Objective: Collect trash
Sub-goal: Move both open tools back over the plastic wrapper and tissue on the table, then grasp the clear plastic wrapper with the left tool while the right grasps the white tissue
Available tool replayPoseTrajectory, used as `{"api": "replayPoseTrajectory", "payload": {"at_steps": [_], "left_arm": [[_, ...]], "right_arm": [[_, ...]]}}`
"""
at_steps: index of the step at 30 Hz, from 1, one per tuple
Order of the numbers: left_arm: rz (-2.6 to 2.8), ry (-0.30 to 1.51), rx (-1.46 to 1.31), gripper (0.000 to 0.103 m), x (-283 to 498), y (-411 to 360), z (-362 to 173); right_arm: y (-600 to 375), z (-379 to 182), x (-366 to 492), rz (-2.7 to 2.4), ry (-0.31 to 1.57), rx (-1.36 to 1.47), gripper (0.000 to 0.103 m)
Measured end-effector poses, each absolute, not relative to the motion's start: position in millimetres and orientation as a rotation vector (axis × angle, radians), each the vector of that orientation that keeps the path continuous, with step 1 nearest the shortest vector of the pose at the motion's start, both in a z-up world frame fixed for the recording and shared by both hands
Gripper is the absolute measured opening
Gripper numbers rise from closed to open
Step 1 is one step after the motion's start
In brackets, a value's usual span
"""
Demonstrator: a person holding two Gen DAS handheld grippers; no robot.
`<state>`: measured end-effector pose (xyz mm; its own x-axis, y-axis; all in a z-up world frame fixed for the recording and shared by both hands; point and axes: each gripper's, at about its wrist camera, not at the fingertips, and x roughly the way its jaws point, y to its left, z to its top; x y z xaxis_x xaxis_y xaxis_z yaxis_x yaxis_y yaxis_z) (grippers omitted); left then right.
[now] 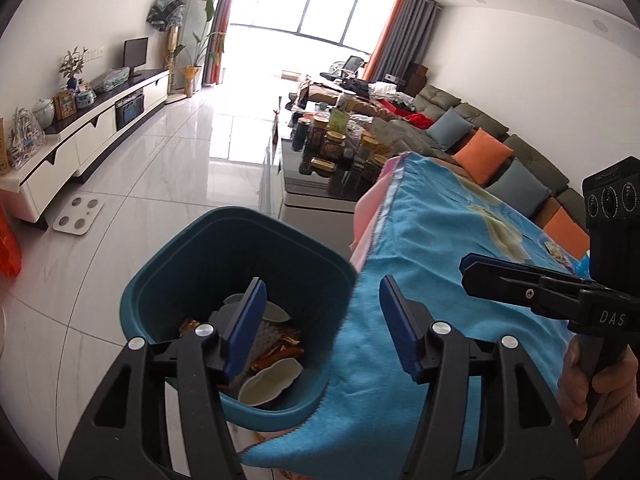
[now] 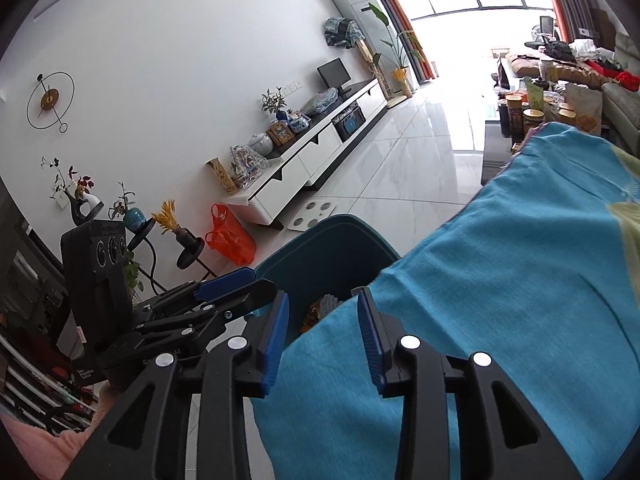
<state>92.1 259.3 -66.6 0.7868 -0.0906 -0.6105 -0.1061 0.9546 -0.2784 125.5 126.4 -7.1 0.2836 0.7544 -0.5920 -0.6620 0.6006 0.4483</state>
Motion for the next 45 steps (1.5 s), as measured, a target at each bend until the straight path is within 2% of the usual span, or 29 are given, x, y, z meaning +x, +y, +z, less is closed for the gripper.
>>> {"api": "replayPoseTrajectory", "payload": {"at_steps": [17,23,27,32,38,41,45], "left_arm": [[-0.470,0.714,-0.141,0.061,136.6,51.2,-56.5],[-0.548,0.730,-0.070,0.065,155.9,-5.4,-54.4],[-0.563,0.733,-0.030,0.065,170.0,-31.8,-51.3],[-0.563,0.756,-0.001,0.065,187.4,-56.3,-53.7],[-0.563,0.775,0.017,0.065,202.3,-73.9,-56.2],[-0.573,0.793,0.023,0.061,209.7,-81.2,-59.9],[-0.582,0.826,0.029,0.046,216.7,-89.1,-67.3]], "right_arm": [[-97.7,-14.9,73.9,0.450,0.779,0.232,0.043],[-166.1,-18.3,58.9,0.253,0.743,0.292,0.050],[-199.0,-22.2,55.4,0.163,0.726,0.335,0.051],[-221.1,-31.8,58.8,0.109,0.726,0.358,0.058],[-230.1,-39.5,58.5,0.095,0.745,0.368,0.058],[-228.2,-41.2,60.8,0.099,0.760,0.365,0.058],[-224.8,-45.5,65.9,0.108,0.777,0.353,0.058]]}}
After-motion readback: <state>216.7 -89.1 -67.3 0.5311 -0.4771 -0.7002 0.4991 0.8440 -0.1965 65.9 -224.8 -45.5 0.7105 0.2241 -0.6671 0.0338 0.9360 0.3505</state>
